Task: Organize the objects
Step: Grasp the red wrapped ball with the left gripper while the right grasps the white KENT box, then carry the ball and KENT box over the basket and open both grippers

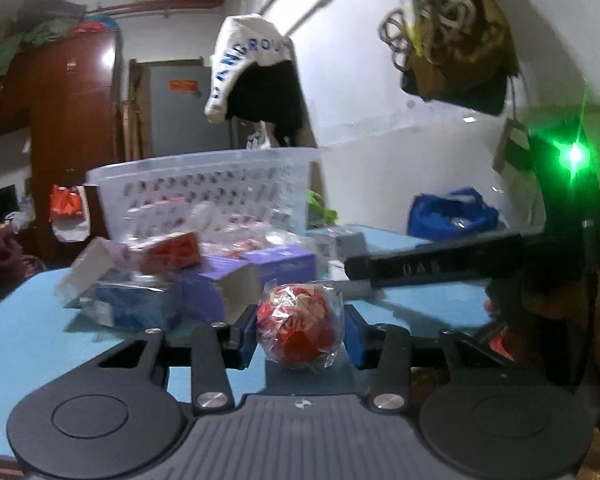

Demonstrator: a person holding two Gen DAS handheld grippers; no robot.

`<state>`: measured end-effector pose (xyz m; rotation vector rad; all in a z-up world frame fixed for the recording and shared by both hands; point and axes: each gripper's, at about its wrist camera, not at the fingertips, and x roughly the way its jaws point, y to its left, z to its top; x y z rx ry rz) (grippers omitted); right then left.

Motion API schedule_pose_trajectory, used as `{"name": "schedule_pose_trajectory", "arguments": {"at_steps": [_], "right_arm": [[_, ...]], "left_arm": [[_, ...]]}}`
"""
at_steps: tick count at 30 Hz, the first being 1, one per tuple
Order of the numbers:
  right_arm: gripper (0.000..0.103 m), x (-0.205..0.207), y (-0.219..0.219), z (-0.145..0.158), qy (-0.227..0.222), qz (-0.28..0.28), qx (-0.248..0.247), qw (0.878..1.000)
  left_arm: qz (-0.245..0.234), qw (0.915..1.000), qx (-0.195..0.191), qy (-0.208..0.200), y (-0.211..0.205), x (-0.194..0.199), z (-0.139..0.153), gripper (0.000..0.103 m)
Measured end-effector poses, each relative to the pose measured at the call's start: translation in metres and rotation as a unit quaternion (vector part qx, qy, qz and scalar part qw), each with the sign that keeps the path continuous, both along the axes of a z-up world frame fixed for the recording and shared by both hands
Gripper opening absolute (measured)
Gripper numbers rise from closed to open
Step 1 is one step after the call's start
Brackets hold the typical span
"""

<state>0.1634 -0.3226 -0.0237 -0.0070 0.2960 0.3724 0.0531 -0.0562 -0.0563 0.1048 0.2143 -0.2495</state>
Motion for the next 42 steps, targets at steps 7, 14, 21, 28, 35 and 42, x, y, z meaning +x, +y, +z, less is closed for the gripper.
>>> {"name": "schedule_pose_trajectory", "arguments": {"at_steps": [7, 14, 21, 28, 35, 42], "right_arm": [[0.077, 0.004, 0.034, 0.001, 0.030, 0.016, -0.043, 0.998], [0.056, 0.005, 0.037, 0.002, 0.040, -0.003, -0.045, 0.998], [0.046, -0.011, 0.015, 0.007, 0.016, -0.010, -0.028, 0.999], [0.046, -0.034, -0.002, 0.027, -0.030, -0.003, -0.001, 1.000], [0.046, -0.004, 0.029, 0.100, -0.103, 0.055, 0.026, 0.993], [0.046, 0.103, 0.073, 0.138, -0.102, 0.092, 0.003, 0.990]], "left_arm": [[0.045, 0.9989, -0.014, -0.008, 0.036, -0.003, 0.005, 0.047], [0.051, 0.9983, -0.025, -0.015, 0.048, -0.005, 0.009, 0.047], [0.057, 0.9974, -0.035, -0.026, 0.058, -0.007, 0.010, 0.047], [0.062, 0.9963, -0.047, -0.035, 0.064, -0.007, 0.018, 0.047], [0.057, 0.9927, -0.073, -0.077, 0.073, 0.061, 0.114, 0.047], [0.071, 0.9930, -0.094, 0.011, 0.087, 0.183, 0.157, 0.047]]}}
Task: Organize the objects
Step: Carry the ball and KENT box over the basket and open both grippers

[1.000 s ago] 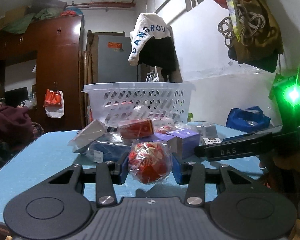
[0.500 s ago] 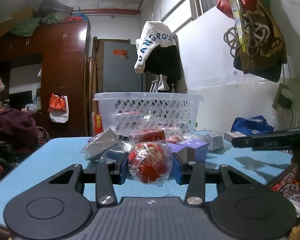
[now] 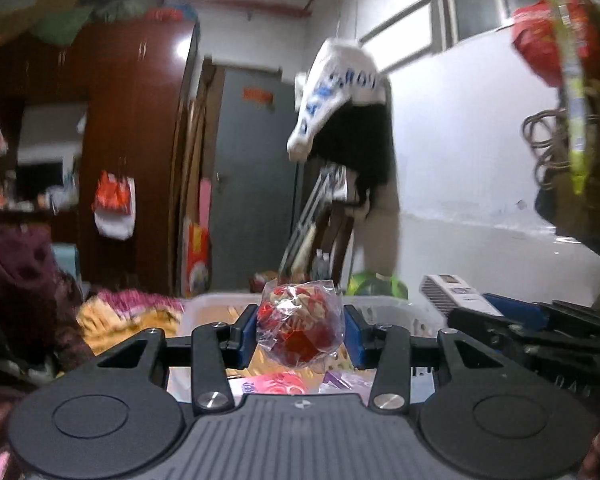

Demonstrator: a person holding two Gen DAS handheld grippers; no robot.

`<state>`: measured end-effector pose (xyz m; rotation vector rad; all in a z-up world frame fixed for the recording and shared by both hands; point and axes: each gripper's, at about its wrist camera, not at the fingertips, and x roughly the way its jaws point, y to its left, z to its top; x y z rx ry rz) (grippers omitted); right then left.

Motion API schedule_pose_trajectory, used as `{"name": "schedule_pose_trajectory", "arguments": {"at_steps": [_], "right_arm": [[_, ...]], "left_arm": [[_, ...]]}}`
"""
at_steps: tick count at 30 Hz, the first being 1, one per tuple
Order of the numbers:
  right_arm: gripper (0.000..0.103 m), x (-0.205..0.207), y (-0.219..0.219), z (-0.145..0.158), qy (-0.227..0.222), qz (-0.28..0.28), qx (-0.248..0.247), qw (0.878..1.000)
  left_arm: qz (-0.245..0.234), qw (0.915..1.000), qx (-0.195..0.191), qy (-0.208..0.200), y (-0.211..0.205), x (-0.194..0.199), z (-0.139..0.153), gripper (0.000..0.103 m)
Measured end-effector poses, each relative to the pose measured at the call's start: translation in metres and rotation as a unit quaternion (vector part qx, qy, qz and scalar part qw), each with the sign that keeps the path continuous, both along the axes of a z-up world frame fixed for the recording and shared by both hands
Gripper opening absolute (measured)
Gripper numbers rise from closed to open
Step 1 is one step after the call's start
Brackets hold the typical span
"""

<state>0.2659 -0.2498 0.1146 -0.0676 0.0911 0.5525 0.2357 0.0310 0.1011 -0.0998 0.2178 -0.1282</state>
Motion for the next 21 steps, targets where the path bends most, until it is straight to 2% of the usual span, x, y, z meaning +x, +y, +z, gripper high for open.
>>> {"name": "schedule_pose_trajectory", "arguments": {"at_steps": [2, 3, 4, 6, 7, 10, 12, 16, 18, 21], "right_arm": [[0.047, 0.013, 0.010, -0.003, -0.002, -0.010, -0.016, 1.000], [0.050, 0.016, 0.014, -0.005, 0.000, -0.004, -0.027, 1.000], [0.056, 0.017, 0.016, -0.007, 0.001, -0.002, -0.031, 1.000], [0.097, 0.011, 0.012, -0.009, 0.004, -0.010, -0.026, 1.000], [0.101, 0.005, 0.006, -0.010, -0.002, -0.014, -0.017, 1.000], [0.103, -0.032, -0.032, -0.020, -0.022, -0.006, 0.019, 1.000], [0.103, -0.048, -0.057, -0.035, -0.019, -0.011, 0.035, 0.999], [0.103, -0.029, -0.070, -0.067, 0.083, -0.054, -0.013, 0.995], [0.103, -0.016, -0.070, -0.082, 0.117, -0.061, -0.040, 0.990], [0.103, -0.007, -0.069, -0.093, 0.150, -0.062, -0.043, 0.986]], "left_arm": [[-0.002, 0.9998, -0.003, 0.019, 0.001, 0.014, -0.007, 0.050], [-0.002, 0.9997, -0.002, 0.025, 0.001, 0.018, -0.011, 0.061], [0.000, 0.9996, 0.000, 0.029, 0.000, 0.019, -0.014, 0.073], [0.003, 0.9996, 0.003, 0.026, 0.001, 0.014, -0.021, 0.077], [0.004, 0.9996, 0.006, 0.026, 0.003, 0.009, -0.022, 0.077], [0.012, 0.9997, 0.006, 0.021, 0.009, -0.027, -0.030, 0.079], [-0.001, 0.9999, 0.002, 0.010, 0.011, -0.056, -0.042, 0.086], [-0.004, 0.9995, 0.023, 0.023, 0.000, -0.090, -0.073, 0.087], [-0.005, 0.9989, 0.032, 0.033, -0.006, -0.094, -0.085, 0.087], [-0.006, 0.9979, 0.046, 0.045, -0.012, -0.091, -0.093, 0.087]]}}
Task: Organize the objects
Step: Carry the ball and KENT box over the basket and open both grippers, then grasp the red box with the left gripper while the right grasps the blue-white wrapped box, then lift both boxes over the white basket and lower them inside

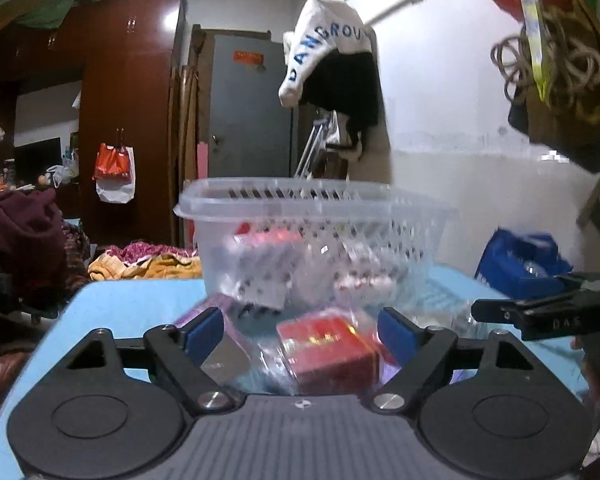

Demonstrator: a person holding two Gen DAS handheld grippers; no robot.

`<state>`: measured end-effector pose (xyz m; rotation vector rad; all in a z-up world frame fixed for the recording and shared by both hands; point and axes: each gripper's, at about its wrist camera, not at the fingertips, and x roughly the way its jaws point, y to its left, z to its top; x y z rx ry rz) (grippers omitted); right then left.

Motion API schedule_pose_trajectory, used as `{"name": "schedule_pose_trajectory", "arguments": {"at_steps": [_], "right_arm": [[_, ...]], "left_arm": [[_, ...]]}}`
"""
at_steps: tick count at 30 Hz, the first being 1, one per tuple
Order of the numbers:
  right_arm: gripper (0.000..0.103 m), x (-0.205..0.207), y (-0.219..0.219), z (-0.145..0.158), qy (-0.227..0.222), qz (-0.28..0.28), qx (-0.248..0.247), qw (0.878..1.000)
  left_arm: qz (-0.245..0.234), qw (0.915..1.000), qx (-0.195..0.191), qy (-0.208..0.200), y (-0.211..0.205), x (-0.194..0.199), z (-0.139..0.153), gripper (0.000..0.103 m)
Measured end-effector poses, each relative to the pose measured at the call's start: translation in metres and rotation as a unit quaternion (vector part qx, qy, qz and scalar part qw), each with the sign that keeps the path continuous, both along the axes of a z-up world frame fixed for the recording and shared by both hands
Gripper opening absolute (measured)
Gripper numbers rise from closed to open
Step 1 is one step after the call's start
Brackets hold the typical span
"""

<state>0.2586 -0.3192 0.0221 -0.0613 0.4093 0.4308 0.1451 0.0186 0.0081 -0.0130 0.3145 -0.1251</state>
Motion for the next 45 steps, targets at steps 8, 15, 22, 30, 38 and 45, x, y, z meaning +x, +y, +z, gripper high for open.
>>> {"name": "schedule_pose_trajectory", "arguments": {"at_steps": [8, 15, 22, 30, 38, 45], "right_arm": [[0.102, 0.003, -0.003, -0.012, 0.060, 0.015, -0.001, 0.998], [0.071, 0.012, -0.006, -0.021, 0.105, 0.026, -0.002, 0.994], [0.071, -0.005, -0.014, -0.019, 0.067, 0.031, 0.028, 0.997], [0.071, -0.023, -0.037, -0.015, 0.012, 0.048, 0.107, 0.993], [0.071, -0.037, -0.038, -0.012, -0.041, 0.047, 0.116, 0.991], [0.071, -0.057, -0.042, -0.008, -0.119, 0.061, 0.144, 0.980]], "left_arm": [[0.003, 0.9997, 0.003, 0.025, -0.004, 0.010, -0.010, 0.087], [0.005, 0.9993, 0.009, 0.037, -0.007, 0.013, -0.014, 0.086], [0.010, 0.9996, -0.024, 0.006, 0.003, 0.006, -0.014, 0.062], [-0.013, 0.9996, -0.013, -0.023, -0.002, -0.004, -0.013, 0.062], [-0.017, 0.9991, -0.015, -0.036, -0.002, -0.008, -0.013, 0.062], [-0.031, 0.9947, -0.035, -0.092, 0.003, -0.025, -0.009, 0.062]]}}
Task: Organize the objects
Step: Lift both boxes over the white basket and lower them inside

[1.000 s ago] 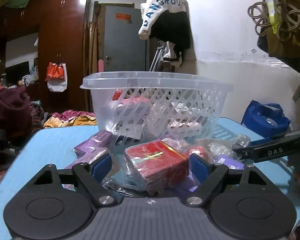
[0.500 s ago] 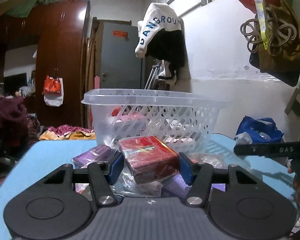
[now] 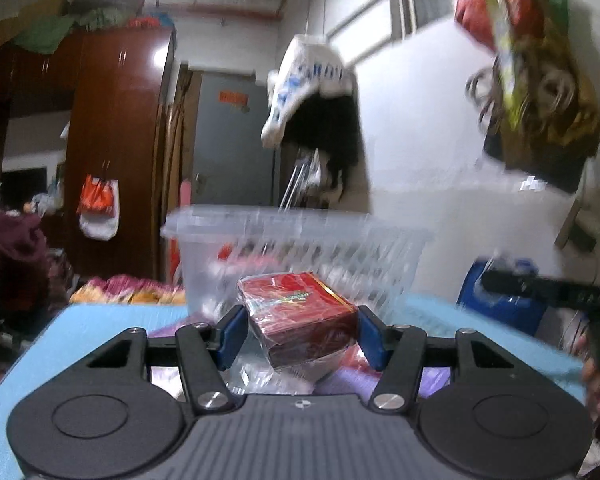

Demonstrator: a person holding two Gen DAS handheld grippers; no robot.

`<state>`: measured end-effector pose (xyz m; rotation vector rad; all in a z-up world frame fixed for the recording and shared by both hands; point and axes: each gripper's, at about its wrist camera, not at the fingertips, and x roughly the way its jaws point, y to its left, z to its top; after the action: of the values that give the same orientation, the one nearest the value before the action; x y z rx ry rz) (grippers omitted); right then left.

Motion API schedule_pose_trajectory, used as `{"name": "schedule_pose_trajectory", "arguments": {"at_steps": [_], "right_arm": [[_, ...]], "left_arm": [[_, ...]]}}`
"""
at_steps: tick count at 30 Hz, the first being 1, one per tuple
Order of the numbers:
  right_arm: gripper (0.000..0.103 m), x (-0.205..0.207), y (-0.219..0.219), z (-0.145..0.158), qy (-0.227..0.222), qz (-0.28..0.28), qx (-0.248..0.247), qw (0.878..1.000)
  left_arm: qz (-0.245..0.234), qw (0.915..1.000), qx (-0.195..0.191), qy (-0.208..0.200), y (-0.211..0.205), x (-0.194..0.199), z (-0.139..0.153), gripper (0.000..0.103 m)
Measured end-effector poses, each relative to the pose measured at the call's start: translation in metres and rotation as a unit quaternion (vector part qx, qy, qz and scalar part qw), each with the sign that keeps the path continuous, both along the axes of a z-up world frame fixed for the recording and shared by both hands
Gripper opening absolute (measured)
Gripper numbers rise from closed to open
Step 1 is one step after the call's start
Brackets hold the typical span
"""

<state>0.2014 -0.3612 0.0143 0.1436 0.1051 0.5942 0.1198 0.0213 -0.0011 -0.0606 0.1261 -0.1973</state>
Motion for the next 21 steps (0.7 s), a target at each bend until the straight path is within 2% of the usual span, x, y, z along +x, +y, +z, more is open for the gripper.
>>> {"name": "schedule_pose_trajectory", "arguments": {"at_steps": [3, 7, 9, 12, 15, 16, 17, 18, 20, 21], "right_arm": [[0.071, -0.004, 0.006, 0.022, -0.017, 0.028, 0.013, 0.999], [0.071, 0.002, 0.038, 0.074, -0.085, 0.012, -0.038, 0.996], [0.071, 0.026, 0.059, 0.096, -0.089, 0.000, -0.071, 0.993], [0.071, 0.077, 0.085, 0.109, -0.056, -0.003, -0.106, 0.993], [0.071, 0.106, 0.097, 0.105, -0.047, -0.014, -0.121, 0.991], [0.072, 0.114, 0.101, 0.103, -0.041, -0.010, -0.130, 0.991], [0.074, 0.117, 0.104, 0.100, -0.034, -0.008, -0.133, 0.991], [0.086, 0.120, 0.104, 0.098, -0.029, -0.009, -0.130, 0.991], [0.103, 0.115, 0.102, 0.093, -0.027, -0.015, -0.120, 0.992], [0.103, 0.109, 0.098, 0.092, -0.032, -0.019, -0.112, 0.993]], "left_arm": [[-0.012, 0.9990, -0.038, -0.020, 0.008, 0.000, 0.017, 0.062], [-0.017, 0.9987, -0.025, -0.041, 0.006, 0.029, 0.068, 0.062], [-0.013, 0.9995, -0.023, -0.018, 0.004, 0.062, 0.093, 0.062], [-0.013, 0.9990, -0.032, 0.029, 0.004, 0.113, 0.115, 0.061], [-0.002, 0.9978, -0.020, 0.063, -0.001, 0.144, 0.113, 0.062], [0.001, 0.9974, -0.013, 0.071, -0.003, 0.153, 0.111, 0.067], [0.001, 0.9969, -0.006, 0.079, -0.005, 0.158, 0.108, 0.071], [0.004, 0.9964, -0.003, 0.084, -0.006, 0.163, 0.104, 0.077], [0.017, 0.9955, -0.004, 0.093, -0.004, 0.163, 0.099, 0.077], [0.018, 0.9954, -0.007, 0.093, -0.002, 0.160, 0.098, 0.077]]}}
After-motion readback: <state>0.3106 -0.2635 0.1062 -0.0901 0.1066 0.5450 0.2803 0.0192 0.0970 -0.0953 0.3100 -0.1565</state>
